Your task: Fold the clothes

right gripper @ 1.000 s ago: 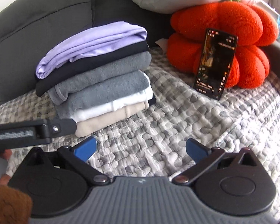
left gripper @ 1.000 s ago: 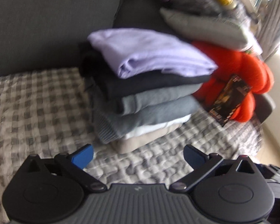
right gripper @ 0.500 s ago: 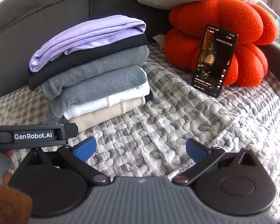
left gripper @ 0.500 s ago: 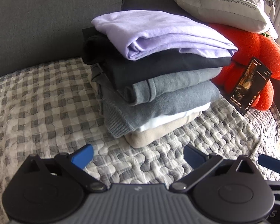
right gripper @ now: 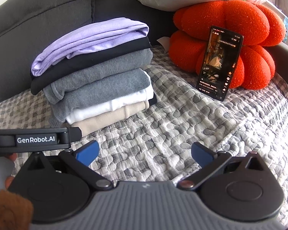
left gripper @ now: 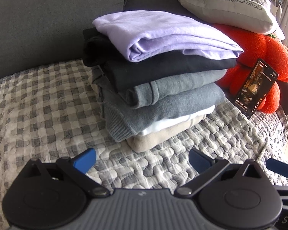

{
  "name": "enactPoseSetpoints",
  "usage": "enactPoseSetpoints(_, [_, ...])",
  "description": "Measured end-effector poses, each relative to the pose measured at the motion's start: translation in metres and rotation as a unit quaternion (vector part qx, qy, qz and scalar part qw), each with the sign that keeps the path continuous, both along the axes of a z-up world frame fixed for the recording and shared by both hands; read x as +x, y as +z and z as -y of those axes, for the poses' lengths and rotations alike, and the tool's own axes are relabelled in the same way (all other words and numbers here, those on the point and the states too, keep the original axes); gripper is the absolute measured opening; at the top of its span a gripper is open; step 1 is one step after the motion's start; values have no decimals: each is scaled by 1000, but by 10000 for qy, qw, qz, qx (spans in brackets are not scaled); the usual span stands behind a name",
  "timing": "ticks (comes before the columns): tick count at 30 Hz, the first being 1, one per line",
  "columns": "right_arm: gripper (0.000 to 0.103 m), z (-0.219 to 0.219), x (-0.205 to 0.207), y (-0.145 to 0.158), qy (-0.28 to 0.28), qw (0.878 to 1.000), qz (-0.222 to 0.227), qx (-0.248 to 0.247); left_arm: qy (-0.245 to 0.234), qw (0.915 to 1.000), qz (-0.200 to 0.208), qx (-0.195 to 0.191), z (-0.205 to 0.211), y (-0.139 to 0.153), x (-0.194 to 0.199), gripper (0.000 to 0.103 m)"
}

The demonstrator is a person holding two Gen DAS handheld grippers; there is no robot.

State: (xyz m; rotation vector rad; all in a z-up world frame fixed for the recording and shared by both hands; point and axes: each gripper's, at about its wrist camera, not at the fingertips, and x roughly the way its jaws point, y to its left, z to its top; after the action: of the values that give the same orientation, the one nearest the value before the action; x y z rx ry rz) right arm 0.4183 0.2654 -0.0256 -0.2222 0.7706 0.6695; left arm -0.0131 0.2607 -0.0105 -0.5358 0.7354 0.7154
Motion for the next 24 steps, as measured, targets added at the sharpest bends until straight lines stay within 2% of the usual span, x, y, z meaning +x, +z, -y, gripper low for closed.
enactPoseSetpoints(24, [103, -2, 0, 1, 95, 10000, -14, 21, -33, 10000, 14, -75, 0, -3, 1, 103])
